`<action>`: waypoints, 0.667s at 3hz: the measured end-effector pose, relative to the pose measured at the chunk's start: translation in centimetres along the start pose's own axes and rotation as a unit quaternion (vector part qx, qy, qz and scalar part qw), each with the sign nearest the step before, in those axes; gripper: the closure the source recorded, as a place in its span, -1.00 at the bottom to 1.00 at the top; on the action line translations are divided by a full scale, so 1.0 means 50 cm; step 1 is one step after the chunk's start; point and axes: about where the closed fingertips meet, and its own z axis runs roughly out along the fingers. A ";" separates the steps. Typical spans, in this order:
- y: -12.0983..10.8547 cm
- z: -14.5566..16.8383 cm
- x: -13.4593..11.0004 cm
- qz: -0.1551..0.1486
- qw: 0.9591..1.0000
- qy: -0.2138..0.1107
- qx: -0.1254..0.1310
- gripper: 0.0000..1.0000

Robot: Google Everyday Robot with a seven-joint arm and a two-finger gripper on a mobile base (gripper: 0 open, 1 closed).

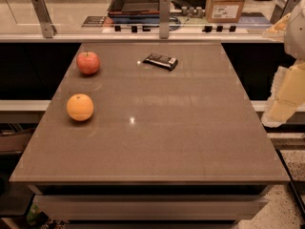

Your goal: Pick apple

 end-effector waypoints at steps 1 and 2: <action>0.000 0.000 0.000 0.000 1.000 0.000 0.000 -1.00; -0.008 0.004 -0.010 0.003 1.000 -0.009 0.009 -1.00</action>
Offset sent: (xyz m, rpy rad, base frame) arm 0.0134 0.0079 -0.0022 0.0372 -0.0384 -0.0107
